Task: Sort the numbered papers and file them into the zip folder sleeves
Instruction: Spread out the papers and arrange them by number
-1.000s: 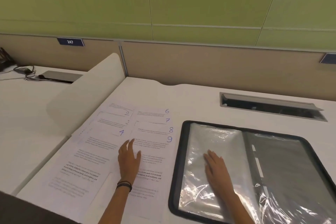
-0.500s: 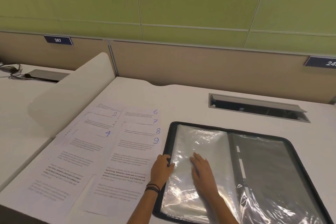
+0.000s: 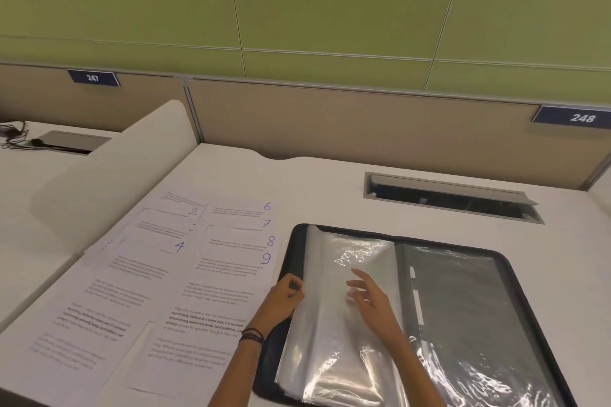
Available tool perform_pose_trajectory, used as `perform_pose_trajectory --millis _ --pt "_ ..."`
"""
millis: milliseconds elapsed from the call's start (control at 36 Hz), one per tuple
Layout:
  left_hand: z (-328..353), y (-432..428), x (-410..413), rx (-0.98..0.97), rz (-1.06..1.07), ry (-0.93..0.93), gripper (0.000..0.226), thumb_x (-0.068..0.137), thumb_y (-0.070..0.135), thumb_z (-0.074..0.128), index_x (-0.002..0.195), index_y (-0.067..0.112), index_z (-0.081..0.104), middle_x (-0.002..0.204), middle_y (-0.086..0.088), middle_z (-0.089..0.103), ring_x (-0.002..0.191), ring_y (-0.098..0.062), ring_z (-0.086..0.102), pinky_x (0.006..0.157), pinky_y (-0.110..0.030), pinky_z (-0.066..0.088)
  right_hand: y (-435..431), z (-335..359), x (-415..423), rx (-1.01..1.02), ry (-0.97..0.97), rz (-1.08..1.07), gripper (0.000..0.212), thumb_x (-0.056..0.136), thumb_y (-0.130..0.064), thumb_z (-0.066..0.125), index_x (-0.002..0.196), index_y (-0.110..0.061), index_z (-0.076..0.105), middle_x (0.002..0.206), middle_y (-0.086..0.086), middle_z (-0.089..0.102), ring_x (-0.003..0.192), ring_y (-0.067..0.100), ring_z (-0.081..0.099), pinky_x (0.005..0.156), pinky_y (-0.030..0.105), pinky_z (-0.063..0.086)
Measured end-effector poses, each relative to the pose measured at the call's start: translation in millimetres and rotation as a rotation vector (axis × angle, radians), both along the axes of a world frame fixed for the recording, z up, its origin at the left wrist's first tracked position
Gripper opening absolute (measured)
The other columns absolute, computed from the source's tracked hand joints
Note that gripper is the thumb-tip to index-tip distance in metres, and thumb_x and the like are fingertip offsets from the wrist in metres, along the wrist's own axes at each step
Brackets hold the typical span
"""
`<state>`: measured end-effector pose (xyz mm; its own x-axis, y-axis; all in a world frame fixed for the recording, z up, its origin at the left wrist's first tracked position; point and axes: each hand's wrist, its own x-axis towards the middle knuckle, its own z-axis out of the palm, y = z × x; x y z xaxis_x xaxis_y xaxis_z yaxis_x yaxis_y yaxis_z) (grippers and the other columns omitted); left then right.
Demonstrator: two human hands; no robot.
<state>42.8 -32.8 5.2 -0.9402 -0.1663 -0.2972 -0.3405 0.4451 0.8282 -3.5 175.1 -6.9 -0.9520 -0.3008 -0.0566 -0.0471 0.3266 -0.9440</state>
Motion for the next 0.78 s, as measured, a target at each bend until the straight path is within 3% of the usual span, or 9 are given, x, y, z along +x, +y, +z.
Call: perform_pose_trajectory --millis 56,139,222,333,500,611,667,722,778 --pt "9 7 -1 0.002 -0.021 0.034 0.010 0.096 0.021 0.051 0.106 0.023 0.049 0.083 0.005 0.058 0.078 -0.006 0.057 0.065 -0.011 0.047 3 9 -3 -0.041 -0.021 -0.017 0.029 0.096 -0.015 0.049 0.119 -0.033 0.049 0.104 0.002 0.065 0.084 0.013 0.067 0.069 0.016 0.051" --pt "22 20 -5 -0.025 -0.055 0.114 0.022 0.096 0.018 0.050 0.117 0.023 0.053 0.102 0.005 0.063 0.091 -0.009 0.062 0.076 -0.017 0.051 6 21 -6 -0.067 -0.030 -0.020 0.026 0.097 -0.020 0.047 0.121 -0.030 0.049 0.105 0.001 0.066 0.084 0.006 0.068 0.070 0.018 0.051" --pt "35 39 -9 0.018 -0.086 0.187 0.024 0.096 0.013 0.051 0.118 0.019 0.058 0.104 0.003 0.066 0.082 -0.012 0.068 0.071 -0.022 0.057 6 34 -6 -0.088 -0.030 -0.051 0.025 0.096 -0.025 0.048 0.121 -0.029 0.050 0.107 0.000 0.066 0.085 0.007 0.068 0.070 0.018 0.052" --pt "49 66 -16 0.089 -0.094 0.217 0.025 0.095 0.012 0.052 0.118 0.019 0.059 0.103 -0.004 0.070 0.080 -0.013 0.071 0.076 -0.022 0.057 4 47 -4 -0.081 -0.047 -0.055 0.033 0.095 -0.030 0.048 0.127 -0.025 0.047 0.116 0.003 0.062 0.093 0.012 0.065 0.067 0.015 0.054" --pt "28 74 -23 -0.191 0.005 0.257 0.030 0.095 0.012 0.051 0.124 0.021 0.055 0.125 0.008 0.056 0.115 -0.008 0.053 0.093 -0.013 0.038 1 50 3 0.132 -0.217 0.109 0.046 0.095 -0.041 0.047 0.137 -0.027 0.036 0.117 0.001 0.055 0.093 0.013 0.062 0.063 0.015 0.050" --pt "9 67 -17 -0.147 0.093 0.223 0.043 0.092 0.005 0.054 0.133 0.013 0.044 0.146 -0.008 0.035 0.137 -0.025 0.031 0.113 -0.030 0.027 -5 32 13 0.268 -0.242 0.191 0.048 0.095 -0.034 0.050 0.139 -0.022 0.033 0.115 0.003 0.055 0.091 0.015 0.057 0.056 0.012 0.042" --pt "4 60 -13 -0.116 0.185 0.177 0.051 0.091 0.005 0.054 0.139 0.012 0.037 0.154 -0.012 0.020 0.142 -0.028 0.020 0.113 -0.035 0.023 -9 23 19 0.279 -0.256 0.203 0.049 0.094 -0.028 0.052 0.139 -0.019 0.035 0.110 0.001 0.053 0.090 0.014 0.054 0.060 0.011 0.039" --pt "-1 51 -9 -0.078 0.248 0.166 0.055 0.091 0.004 0.054 0.142 0.011 0.033 0.153 -0.013 0.021 0.141 -0.027 0.023 0.112 -0.035 0.024 -13 18 22 0.240 -0.290 0.185 0.047 0.093 -0.021 0.054 0.137 -0.016 0.039 0.106 0.001 0.053 0.088 0.014 0.054 0.059 0.013 0.041" --pt "-3 42 -7 -0.006 0.275 0.134 0.058 0.091 0.004 0.054 0.143 0.010 0.029 0.145 -0.012 0.037 0.130 -0.025 0.039 0.106 -0.031 0.035 -15 15 25 0.199 -0.317 0.154 0.043 0.092 -0.016 0.054 0.133 -0.015 0.043 0.103 0.002 0.053 0.084 0.014 0.055 0.057 0.016 0.043"
